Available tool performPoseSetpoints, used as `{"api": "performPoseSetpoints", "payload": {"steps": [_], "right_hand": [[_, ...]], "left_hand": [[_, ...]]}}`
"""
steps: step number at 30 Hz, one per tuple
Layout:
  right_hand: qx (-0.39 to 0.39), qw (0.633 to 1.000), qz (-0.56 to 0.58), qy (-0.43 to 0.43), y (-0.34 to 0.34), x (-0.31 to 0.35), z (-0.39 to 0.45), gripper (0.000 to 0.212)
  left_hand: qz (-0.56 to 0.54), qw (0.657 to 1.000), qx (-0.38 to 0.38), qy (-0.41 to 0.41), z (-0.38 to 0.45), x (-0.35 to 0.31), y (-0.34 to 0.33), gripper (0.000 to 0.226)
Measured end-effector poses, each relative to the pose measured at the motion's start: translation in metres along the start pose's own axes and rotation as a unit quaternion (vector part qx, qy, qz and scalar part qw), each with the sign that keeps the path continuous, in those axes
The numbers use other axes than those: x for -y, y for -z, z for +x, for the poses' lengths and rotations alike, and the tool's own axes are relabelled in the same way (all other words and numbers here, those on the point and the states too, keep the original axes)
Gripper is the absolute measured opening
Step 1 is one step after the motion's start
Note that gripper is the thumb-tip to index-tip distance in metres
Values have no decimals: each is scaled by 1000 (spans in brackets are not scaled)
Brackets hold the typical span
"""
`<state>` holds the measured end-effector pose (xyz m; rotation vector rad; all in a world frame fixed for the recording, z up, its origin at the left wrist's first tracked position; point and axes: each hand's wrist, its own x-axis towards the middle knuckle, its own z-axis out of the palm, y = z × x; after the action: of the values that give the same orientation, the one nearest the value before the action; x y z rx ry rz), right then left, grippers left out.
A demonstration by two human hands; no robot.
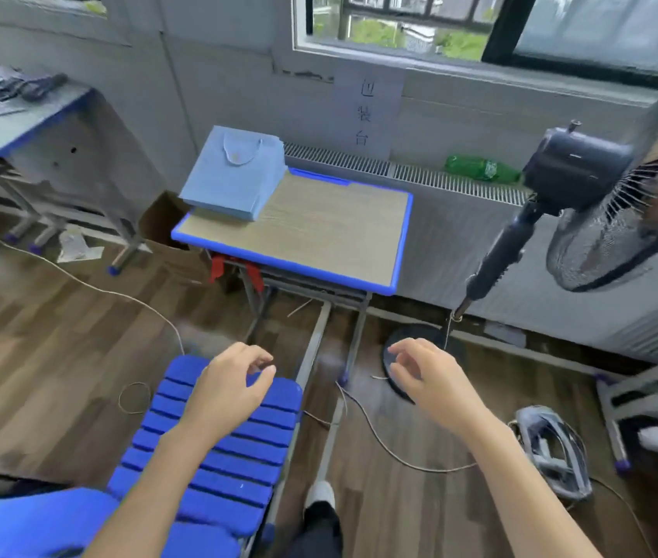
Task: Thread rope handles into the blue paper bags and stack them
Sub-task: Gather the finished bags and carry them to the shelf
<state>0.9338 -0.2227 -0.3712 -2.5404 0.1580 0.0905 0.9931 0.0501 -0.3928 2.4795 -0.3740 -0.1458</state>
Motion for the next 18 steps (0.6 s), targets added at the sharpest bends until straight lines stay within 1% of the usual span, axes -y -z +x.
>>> {"api": "performPoseSetpoints", "payload": {"steps": [3,6,11,14,18], "right_hand": [[15,1000,-5,5,7,-11,45,21],[18,1000,-5,3,19,-25,88,21],[27,1000,7,-7,32,-50,155,21],[40,999,17,13,36,-66,201,22],[61,997,28,34,43,-74,252,23]], "left_hand": [[-18,1000,-16,8,45,2,-7,7],[-25,999,-23,17,91,-4,-13,9],[-10,999,-14,34,169,-18,-16,10],[5,999,-30,44,216,-22,-17,10],[21,997,-44,54,259,-36,-15,12]]}}
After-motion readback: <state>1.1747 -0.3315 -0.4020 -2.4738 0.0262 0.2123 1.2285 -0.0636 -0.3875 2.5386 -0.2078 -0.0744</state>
